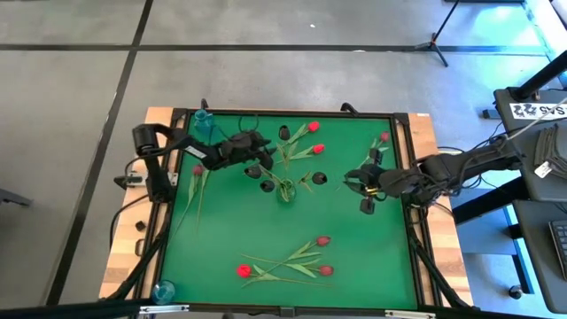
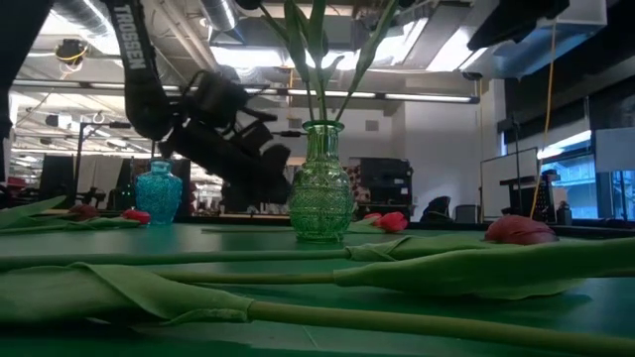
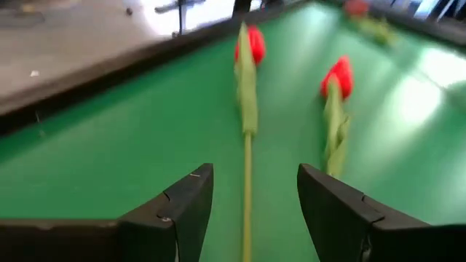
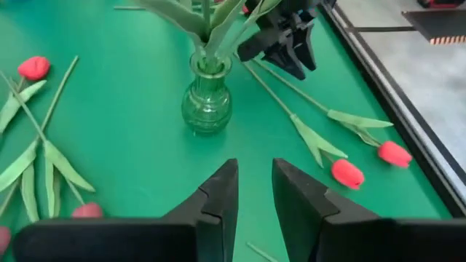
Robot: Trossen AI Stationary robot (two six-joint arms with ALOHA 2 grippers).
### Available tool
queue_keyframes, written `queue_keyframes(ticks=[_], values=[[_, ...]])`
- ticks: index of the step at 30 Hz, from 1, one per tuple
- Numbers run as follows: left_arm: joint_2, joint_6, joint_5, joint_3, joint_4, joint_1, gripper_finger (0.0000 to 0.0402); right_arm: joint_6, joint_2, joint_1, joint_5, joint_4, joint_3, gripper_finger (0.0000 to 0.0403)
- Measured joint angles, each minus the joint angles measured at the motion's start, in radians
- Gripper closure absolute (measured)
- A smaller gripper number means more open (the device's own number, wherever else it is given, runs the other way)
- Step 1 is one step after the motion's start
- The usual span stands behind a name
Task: Sort flowers into vase by color
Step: Put the red tulip into the top blue vase
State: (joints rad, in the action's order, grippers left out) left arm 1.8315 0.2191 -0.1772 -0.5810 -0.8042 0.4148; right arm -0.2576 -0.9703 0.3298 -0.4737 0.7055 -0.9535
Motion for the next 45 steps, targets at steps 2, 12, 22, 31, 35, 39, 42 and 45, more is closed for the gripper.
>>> queue_keyframes(ticks=[2,12,22,31,35,39,42,45], values=[[0.024,-0.008,-0.003,-0.018,0.044,-0.006,0.0206,0.0,-0.015,0.0,0.006,-0.008,0.0,0.0318],[0.062,0.014,-0.095,-0.08,0.222,-0.02,0.023,0.0,-0.029,-0.002,0.012,-0.035,-0.001,0.0318],[0.045,0.042,-0.127,-0.086,0.351,-0.049,0.0361,0.015,-0.029,-0.002,0.011,-0.066,-0.001,0.0318],[-0.134,0.222,-0.224,-0.081,0.786,-0.188,0.0397,0.03,-0.029,-0.002,0.01,-0.069,-0.001,0.0318],[-0.255,0.33,-0.174,-0.077,1.047,-0.24,0.0398,0.052,-0.029,-0.002,-0.006,-0.069,-0.001,0.0318],[-0.357,0.472,-0.123,-0.075,1.292,-0.275,0.0385,0.058,-0.029,-0.003,-0.006,-0.068,-0.001,0.0318],[-0.406,0.541,-0.116,-0.075,1.418,-0.304,0.0364,0.064,-0.029,-0.003,-0.006,-0.069,-0.001,0.0318],[-0.436,0.56,-0.088,-0.075,1.473,-0.321,0.0336,0.063,-0.029,-0.003,-0.006,-0.07,-0.001,0.0318]])
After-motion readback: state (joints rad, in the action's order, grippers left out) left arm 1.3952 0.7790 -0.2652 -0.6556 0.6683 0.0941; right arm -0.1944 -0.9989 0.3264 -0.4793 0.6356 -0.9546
